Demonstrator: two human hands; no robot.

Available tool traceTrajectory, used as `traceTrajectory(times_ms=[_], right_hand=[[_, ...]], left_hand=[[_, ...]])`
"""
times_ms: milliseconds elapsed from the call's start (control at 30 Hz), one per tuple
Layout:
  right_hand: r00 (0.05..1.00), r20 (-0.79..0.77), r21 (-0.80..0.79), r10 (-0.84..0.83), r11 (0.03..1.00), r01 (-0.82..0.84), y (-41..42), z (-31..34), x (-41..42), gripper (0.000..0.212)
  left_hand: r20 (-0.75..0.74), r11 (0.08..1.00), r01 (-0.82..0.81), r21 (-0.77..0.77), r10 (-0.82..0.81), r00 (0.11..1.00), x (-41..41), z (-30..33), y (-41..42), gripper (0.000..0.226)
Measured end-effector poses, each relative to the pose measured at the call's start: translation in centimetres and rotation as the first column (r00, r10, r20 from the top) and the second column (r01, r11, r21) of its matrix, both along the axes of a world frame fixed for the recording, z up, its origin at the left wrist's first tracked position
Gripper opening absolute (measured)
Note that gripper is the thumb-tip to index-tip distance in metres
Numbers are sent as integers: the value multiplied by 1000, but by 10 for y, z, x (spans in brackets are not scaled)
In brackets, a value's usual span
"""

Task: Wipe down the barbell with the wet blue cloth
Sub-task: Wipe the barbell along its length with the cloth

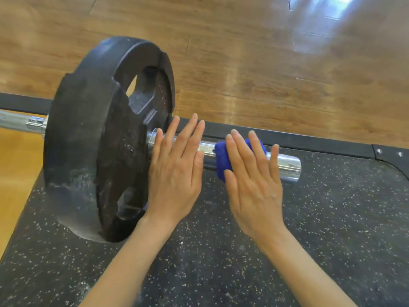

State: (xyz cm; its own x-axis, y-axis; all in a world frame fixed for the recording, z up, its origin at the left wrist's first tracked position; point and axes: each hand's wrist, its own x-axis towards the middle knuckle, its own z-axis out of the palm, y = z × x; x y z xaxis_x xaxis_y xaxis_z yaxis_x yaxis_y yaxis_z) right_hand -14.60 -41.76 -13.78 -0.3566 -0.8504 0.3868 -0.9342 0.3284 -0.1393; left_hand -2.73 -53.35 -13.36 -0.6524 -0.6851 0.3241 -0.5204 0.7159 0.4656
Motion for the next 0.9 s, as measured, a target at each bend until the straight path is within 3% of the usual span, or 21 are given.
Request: traceTrajectory(times_ms=[133, 300, 467, 600, 667, 767, 900], right_hand=[[997, -32, -30, -69, 997, 68, -5, -2, -10, 48], [977, -175, -22, 118, 992, -123, -23, -16, -16, 44], [988, -154, -102, -12, 995, -4, -11, -26, -30, 45], [961, -261, -79, 91, 990, -115, -31, -30, -34, 48], [949, -305, -51, 73, 994, -93, -20, -31, -54, 52], [968, -252, -105, 3, 994, -30, -17, -36, -62, 49], [968, -245, -128, 62, 987, -96, -48, -39, -56, 78]], left_hand=[[-57, 1000, 15, 9, -14, 998, -3, -5, -8, 50], [-40, 999, 5, -54, -7, 999, -7, -10, -15, 50], [-49, 998, -37, -45, 35, 998, -19, -7, -20, 50], [-44, 998, -47, -47, 45, 998, -28, -5, -28, 49], [-41, 998, -38, -43, 36, 998, -32, -4, -33, 49], [-38, 998, -45, -37, 44, 998, -40, -1, -40, 49], [-30, 997, -68, -43, 66, 997, -51, 1, -50, 48]])
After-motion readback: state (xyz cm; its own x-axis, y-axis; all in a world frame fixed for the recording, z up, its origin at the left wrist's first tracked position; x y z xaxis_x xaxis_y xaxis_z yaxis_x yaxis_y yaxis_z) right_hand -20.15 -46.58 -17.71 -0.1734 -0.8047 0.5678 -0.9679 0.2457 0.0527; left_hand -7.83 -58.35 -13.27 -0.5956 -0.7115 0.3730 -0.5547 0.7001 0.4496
